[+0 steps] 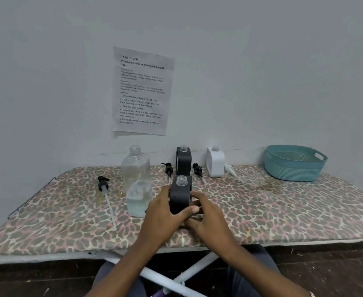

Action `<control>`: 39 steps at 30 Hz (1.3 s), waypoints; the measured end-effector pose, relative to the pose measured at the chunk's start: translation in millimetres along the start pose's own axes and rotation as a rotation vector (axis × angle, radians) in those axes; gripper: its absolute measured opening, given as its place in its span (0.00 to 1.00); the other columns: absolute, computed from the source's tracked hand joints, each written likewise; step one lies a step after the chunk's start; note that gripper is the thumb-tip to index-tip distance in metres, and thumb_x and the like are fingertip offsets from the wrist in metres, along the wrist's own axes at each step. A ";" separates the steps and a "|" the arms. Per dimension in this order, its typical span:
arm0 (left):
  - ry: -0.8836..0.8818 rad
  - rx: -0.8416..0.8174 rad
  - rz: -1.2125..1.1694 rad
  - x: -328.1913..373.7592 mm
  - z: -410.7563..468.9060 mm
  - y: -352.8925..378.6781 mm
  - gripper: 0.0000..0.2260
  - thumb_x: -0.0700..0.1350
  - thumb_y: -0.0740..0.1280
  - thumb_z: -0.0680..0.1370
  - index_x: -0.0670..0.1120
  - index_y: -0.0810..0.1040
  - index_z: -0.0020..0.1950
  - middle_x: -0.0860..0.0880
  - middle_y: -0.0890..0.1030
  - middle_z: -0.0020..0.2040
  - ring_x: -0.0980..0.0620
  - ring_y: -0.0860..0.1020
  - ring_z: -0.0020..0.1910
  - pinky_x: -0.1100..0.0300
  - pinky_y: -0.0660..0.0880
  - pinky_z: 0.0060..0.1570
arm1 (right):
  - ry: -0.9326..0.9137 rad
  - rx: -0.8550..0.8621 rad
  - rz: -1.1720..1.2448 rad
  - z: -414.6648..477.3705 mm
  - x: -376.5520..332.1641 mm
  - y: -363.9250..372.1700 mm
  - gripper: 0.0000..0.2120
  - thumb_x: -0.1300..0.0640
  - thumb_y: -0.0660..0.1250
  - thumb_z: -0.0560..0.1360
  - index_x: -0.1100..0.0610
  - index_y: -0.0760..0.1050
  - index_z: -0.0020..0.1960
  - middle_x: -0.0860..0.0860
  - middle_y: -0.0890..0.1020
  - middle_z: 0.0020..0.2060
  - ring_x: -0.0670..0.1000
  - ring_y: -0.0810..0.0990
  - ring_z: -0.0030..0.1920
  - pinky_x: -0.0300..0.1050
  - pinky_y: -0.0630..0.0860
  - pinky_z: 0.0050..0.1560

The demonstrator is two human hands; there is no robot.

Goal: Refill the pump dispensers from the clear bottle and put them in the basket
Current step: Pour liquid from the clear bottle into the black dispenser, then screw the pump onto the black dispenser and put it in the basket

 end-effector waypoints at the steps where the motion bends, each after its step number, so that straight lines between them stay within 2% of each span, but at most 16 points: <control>1: 0.000 0.006 0.007 -1.5 -0.2 0.8 0.28 0.67 0.79 0.69 0.59 0.74 0.64 0.62 0.83 0.50 0.67 0.81 0.50 0.65 0.79 0.48 | 0.004 -0.015 -0.002 0.5 0.0 -0.8 0.34 0.58 0.77 0.73 0.47 0.69 0.75 0.43 0.83 0.59 0.39 0.82 0.56 0.41 0.81 0.56; 4: 0.000 0.004 0.011 -1.3 1.1 0.1 0.26 0.58 0.80 0.72 0.56 0.74 0.66 0.61 0.83 0.49 0.65 0.81 0.48 0.68 0.78 0.45 | 0.030 -0.094 -0.023 3.7 -0.2 -4.3 0.36 0.60 0.78 0.73 0.44 0.67 0.76 0.43 0.81 0.58 0.39 0.82 0.54 0.39 0.82 0.51; 6: -0.001 -0.003 0.000 -0.8 2.2 -1.7 0.24 0.53 0.79 0.74 0.54 0.74 0.66 0.59 0.83 0.48 0.65 0.81 0.47 0.68 0.78 0.43 | 0.035 -0.169 -0.060 6.9 -0.1 -6.9 0.36 0.62 0.75 0.75 0.44 0.66 0.77 0.43 0.79 0.59 0.40 0.82 0.54 0.41 0.84 0.50; 8: -0.016 -0.020 -0.016 -3.6 3.0 -2.9 0.23 0.50 0.77 0.75 0.54 0.73 0.66 0.58 0.83 0.48 0.63 0.81 0.46 0.65 0.79 0.42 | 0.021 -0.236 -0.107 10.6 -1.0 -11.8 0.34 0.65 0.71 0.76 0.45 0.67 0.77 0.43 0.78 0.61 0.41 0.82 0.56 0.43 0.85 0.49; 10: -0.033 -0.042 -0.025 -6.8 3.9 -3.0 0.23 0.49 0.76 0.75 0.55 0.71 0.66 0.55 0.82 0.49 0.60 0.81 0.46 0.61 0.79 0.43 | 0.004 -0.256 -0.172 16.9 -6.7 -23.0 0.30 0.66 0.68 0.78 0.46 0.69 0.76 0.44 0.79 0.64 0.40 0.81 0.56 0.39 0.84 0.46; 13: -0.045 -0.048 -0.067 -11.0 3.6 -2.8 0.21 0.47 0.75 0.76 0.54 0.69 0.65 0.55 0.82 0.50 0.59 0.80 0.47 0.59 0.79 0.42 | -0.050 -0.166 -0.275 34.5 -30.1 -48.5 0.23 0.64 0.67 0.81 0.49 0.74 0.73 0.44 0.80 0.62 0.37 0.79 0.55 0.29 0.78 0.44; 16: -0.051 -0.037 -0.081 -16.1 2.3 -0.9 0.21 0.46 0.74 0.76 0.54 0.68 0.63 0.53 0.82 0.48 0.57 0.81 0.44 0.56 0.79 0.40 | -0.144 -0.041 -0.275 65.6 -63.3 -69.5 0.16 0.60 0.68 0.80 0.51 0.79 0.67 0.41 0.82 0.54 0.35 0.80 0.50 0.26 0.75 0.44; 21: -0.063 -0.035 -0.134 -22.5 4.3 -0.2 0.20 0.47 0.75 0.75 0.54 0.70 0.61 0.55 0.82 0.46 0.59 0.82 0.44 0.64 0.78 0.38 | -0.260 -0.055 -0.345 146.6 -116.4 -62.4 0.11 0.58 0.70 0.78 0.56 0.83 0.59 0.47 0.85 0.50 0.37 0.81 0.42 0.23 0.73 0.40; 22: -0.066 -0.036 -0.148 -23.0 4.5 -0.6 0.19 0.47 0.75 0.75 0.54 0.71 0.61 0.55 0.83 0.46 0.59 0.82 0.44 0.65 0.78 0.38 | -0.247 -0.092 -0.368 166.0 -122.3 -54.1 0.10 0.58 0.71 0.77 0.58 0.84 0.57 0.49 0.86 0.49 0.39 0.83 0.41 0.24 0.75 0.41; 24: -0.073 -0.039 -0.170 -25.3 4.5 -0.5 0.18 0.46 0.75 0.75 0.55 0.72 0.60 0.56 0.83 0.45 0.58 0.82 0.44 0.65 0.78 0.39 | -0.172 -0.209 -0.441 205.2 -124.5 -29.3 0.08 0.59 0.73 0.75 0.62 0.85 0.51 0.55 0.88 0.46 0.49 0.88 0.40 0.38 0.82 0.48; 26: -0.071 -0.044 -0.180 -25.6 4.7 -0.4 0.18 0.45 0.75 0.76 0.55 0.72 0.60 0.60 0.82 0.47 0.58 0.82 0.44 0.66 0.78 0.39 | -0.088 -0.343 -0.549 238.5 -118.8 0.1 0.08 0.60 0.75 0.75 0.66 0.84 0.48 0.58 0.88 0.43 0.55 0.89 0.42 0.48 0.85 0.51; 28: -0.070 -0.047 -0.190 -25.5 5.0 -0.7 0.17 0.45 0.75 0.76 0.54 0.73 0.60 0.60 0.82 0.47 0.57 0.82 0.44 0.67 0.77 0.39 | -0.011 -0.458 -0.628 262.4 -107.5 29.3 0.10 0.60 0.76 0.75 0.68 0.80 0.43 0.61 0.88 0.44 0.57 0.88 0.38 0.50 0.85 0.48; 30: -0.071 -0.047 -0.213 -26.0 4.7 -1.0 0.17 0.45 0.75 0.76 0.54 0.73 0.61 0.58 0.83 0.47 0.56 0.83 0.44 0.63 0.79 0.40 | 0.049 -0.537 -0.715 277.7 -93.0 54.7 0.13 0.60 0.78 0.74 0.66 0.77 0.41 0.62 0.87 0.43 0.53 0.85 0.28 0.48 0.85 0.43; 32: -0.076 -0.053 -0.234 -26.6 4.7 -0.3 0.18 0.45 0.75 0.76 0.53 0.73 0.62 0.56 0.84 0.47 0.54 0.83 0.45 0.56 0.81 0.43 | 0.117 -0.590 -0.798 286.3 -76.0 75.0 0.14 0.60 0.78 0.74 0.69 0.77 0.46 0.60 0.86 0.42 0.53 0.85 0.27 0.51 0.86 0.47; 35: -0.081 -0.060 -0.249 -28.5 5.7 0.9 0.18 0.45 0.75 0.76 0.54 0.73 0.62 0.56 0.84 0.47 0.54 0.84 0.45 0.53 0.81 0.45 | 0.204 -0.650 -1.003 295.6 -48.8 99.3 0.21 0.57 0.76 0.76 0.70 0.78 0.62 0.57 0.86 0.52 0.55 0.86 0.34 0.54 0.83 0.58; 39: -0.087 -0.063 -0.272 -30.3 6.5 1.8 0.18 0.45 0.75 0.76 0.57 0.73 0.61 0.57 0.84 0.48 0.55 0.83 0.46 0.55 0.81 0.46 | 0.212 -0.659 -1.187 294.0 -36.6 106.4 0.23 0.54 0.71 0.81 0.67 0.74 0.69 0.54 0.83 0.63 0.51 0.81 0.26 0.46 0.80 0.49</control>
Point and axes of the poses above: each hand's wrist, its own z-axis towards the middle knuckle, its own y-axis out of the palm, x = y × z, the point moved 7 cm from there along z, towards the middle knuckle
